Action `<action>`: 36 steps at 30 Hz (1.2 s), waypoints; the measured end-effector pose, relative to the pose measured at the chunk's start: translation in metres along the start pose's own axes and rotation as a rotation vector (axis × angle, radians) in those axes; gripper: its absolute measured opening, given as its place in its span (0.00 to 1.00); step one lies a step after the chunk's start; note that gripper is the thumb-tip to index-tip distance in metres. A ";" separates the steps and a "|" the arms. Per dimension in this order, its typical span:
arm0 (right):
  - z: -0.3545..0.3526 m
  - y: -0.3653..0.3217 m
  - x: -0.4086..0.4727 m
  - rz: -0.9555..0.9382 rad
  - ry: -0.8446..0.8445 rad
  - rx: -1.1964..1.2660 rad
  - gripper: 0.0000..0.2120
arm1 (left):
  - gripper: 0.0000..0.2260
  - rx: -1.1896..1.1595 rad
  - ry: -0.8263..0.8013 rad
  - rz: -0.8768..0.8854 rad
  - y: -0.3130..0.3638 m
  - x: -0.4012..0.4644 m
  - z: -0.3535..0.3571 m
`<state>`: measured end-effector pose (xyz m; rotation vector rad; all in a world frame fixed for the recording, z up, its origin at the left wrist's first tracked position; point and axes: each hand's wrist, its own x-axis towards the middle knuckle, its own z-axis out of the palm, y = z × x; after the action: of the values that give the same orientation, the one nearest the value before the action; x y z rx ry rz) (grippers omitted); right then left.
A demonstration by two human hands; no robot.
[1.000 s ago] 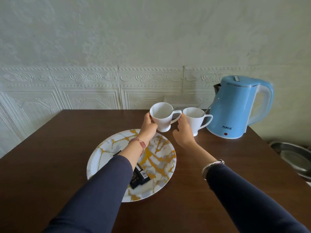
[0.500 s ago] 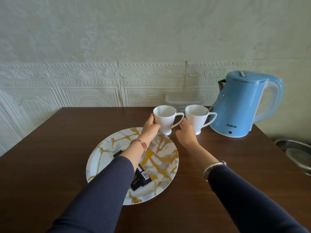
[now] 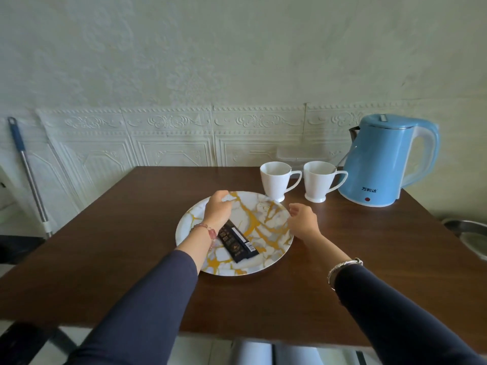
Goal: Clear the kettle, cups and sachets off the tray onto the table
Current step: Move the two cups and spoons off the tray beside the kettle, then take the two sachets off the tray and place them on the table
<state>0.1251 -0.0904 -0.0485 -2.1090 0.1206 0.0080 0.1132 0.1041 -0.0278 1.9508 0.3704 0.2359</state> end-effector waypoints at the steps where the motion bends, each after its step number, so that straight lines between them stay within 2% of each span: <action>1: 0.000 -0.001 -0.007 -0.004 0.020 0.009 0.20 | 0.18 0.018 0.036 0.012 -0.003 -0.007 -0.006; 7: 0.006 0.004 -0.036 0.005 0.077 0.003 0.21 | 0.14 0.124 0.142 -0.014 -0.037 -0.038 -0.036; 11: 0.011 0.000 -0.051 0.029 0.076 -0.012 0.23 | 0.19 0.170 0.139 -0.040 -0.057 -0.057 -0.050; 15: 0.023 -0.006 -0.062 0.024 0.064 -0.035 0.24 | 0.19 0.210 0.152 -0.064 -0.070 -0.064 -0.066; 23: 0.047 -0.022 -0.079 -0.051 0.012 -0.167 0.23 | 0.19 0.274 0.186 -0.103 -0.078 -0.065 -0.093; 26: 0.056 -0.032 -0.086 -0.170 0.007 -0.276 0.22 | 0.17 0.254 0.212 -0.069 -0.075 -0.067 -0.091; 32: 0.083 -0.053 -0.091 -0.305 -0.213 -0.295 0.14 | 0.16 0.234 0.108 -0.050 -0.064 -0.069 -0.073; 35: 0.090 -0.059 -0.092 -0.304 -0.293 -0.395 0.13 | 0.09 0.247 0.096 -0.101 -0.057 -0.070 -0.069; 36: 0.091 -0.059 -0.092 -0.296 -0.313 -0.423 0.12 | 0.11 0.238 0.104 -0.118 -0.056 -0.069 -0.068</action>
<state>0.0433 0.0252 -0.0394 -2.4962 -0.4139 0.2007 0.0176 0.1580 -0.0522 2.1460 0.6034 0.2253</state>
